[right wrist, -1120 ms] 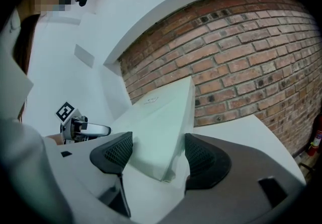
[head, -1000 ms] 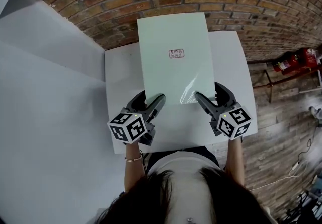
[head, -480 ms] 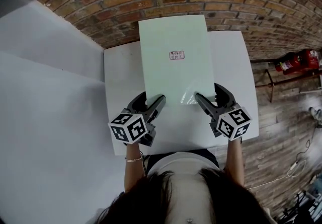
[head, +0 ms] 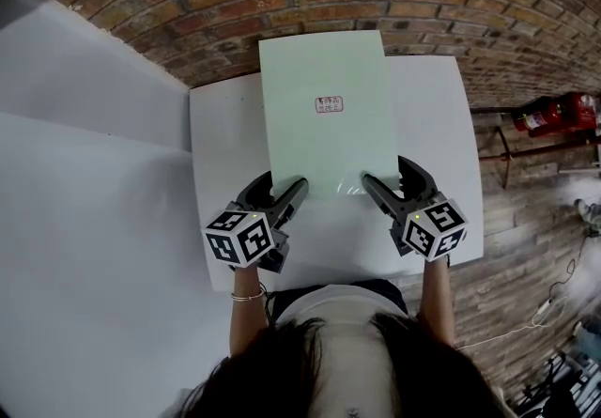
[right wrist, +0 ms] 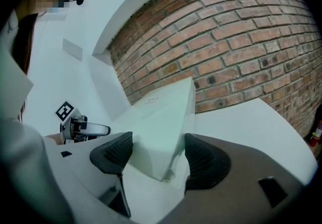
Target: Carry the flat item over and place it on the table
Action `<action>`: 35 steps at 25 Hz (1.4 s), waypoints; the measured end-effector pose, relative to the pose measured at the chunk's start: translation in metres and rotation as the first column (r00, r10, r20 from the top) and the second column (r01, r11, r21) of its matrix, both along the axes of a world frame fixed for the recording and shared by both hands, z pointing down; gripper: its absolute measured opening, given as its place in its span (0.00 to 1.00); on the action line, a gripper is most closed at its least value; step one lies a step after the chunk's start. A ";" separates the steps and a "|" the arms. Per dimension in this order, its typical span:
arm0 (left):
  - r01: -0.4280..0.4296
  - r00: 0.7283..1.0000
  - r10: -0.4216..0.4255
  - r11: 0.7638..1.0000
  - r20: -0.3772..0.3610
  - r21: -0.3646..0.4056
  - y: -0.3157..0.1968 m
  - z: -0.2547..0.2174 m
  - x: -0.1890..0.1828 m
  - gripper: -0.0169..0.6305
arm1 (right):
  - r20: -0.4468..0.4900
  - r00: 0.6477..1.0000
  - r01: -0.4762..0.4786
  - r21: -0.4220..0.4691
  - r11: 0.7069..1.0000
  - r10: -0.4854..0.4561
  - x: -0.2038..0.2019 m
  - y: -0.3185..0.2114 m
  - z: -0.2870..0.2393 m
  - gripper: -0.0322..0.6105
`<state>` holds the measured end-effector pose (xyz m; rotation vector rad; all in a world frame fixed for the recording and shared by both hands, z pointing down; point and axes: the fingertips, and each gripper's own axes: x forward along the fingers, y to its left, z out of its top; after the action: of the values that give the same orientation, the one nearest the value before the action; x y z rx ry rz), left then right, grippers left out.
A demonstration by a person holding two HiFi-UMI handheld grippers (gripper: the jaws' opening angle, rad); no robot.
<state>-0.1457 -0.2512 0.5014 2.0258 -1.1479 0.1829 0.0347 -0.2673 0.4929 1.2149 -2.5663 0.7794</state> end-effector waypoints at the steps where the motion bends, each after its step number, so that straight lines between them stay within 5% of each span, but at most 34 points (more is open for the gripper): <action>1: 0.001 1.000 -0.001 1.000 -0.003 -0.005 -0.001 0.002 -0.001 0.55 | -0.001 1.000 0.001 -0.004 1.000 -0.001 -0.001 -0.001 0.002 0.59; 35: 0.017 1.000 -0.020 0.991 -0.020 -0.135 -0.015 0.058 -0.010 0.55 | -0.023 0.999 0.021 -0.135 0.991 -0.024 -0.011 -0.022 0.056 0.59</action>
<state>-0.1555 -0.2661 0.5589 1.8937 -1.1111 0.2236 0.0233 -0.2895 0.5488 1.1459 -2.4593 0.9106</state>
